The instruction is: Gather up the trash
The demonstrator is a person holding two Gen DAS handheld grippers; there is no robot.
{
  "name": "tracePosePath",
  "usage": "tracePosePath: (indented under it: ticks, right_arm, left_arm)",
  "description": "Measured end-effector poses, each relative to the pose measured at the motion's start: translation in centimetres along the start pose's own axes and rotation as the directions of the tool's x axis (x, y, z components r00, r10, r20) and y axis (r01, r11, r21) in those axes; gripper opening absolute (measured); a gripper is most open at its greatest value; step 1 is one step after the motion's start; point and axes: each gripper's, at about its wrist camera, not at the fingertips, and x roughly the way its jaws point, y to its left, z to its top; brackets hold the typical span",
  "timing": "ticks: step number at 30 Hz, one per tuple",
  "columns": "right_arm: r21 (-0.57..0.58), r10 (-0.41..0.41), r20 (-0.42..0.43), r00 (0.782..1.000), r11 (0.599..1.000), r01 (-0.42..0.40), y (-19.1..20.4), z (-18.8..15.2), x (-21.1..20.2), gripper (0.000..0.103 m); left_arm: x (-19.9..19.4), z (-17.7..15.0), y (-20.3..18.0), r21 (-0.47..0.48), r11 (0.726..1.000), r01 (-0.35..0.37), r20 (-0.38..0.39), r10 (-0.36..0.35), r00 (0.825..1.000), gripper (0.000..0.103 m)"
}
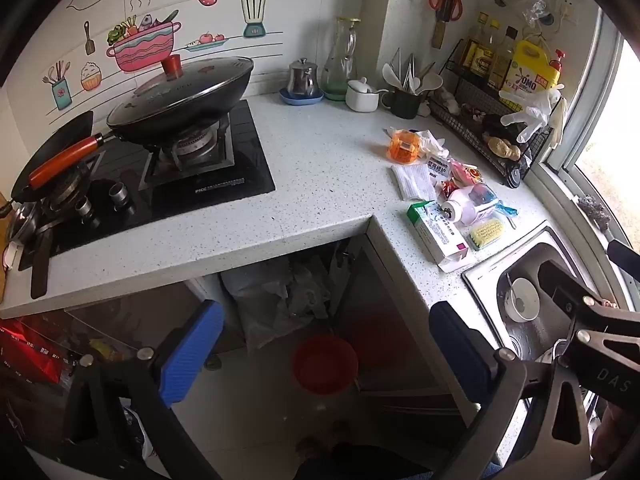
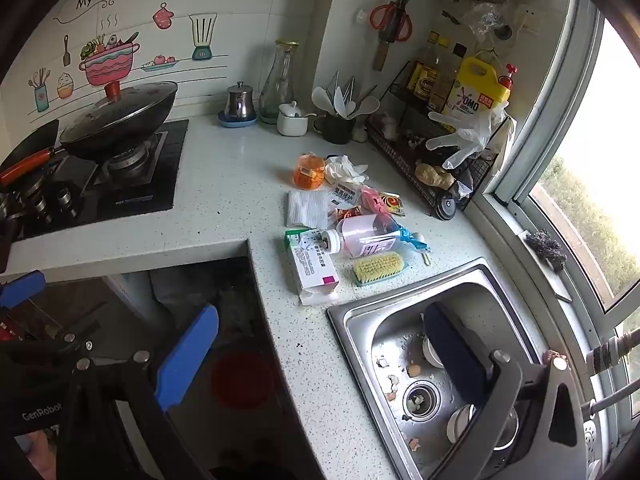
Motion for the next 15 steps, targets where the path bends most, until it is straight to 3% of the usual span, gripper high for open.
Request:
tracePosePath:
  ticks: [15]
  right_arm:
    - [-0.05,0.013,-0.013,1.0,0.999,-0.013,2.0,-0.8,-0.8,0.103]
  left_arm:
    - [-1.5,-1.8,2.9,-0.03,1.0,0.004,0.022,-0.004,1.0,0.102]
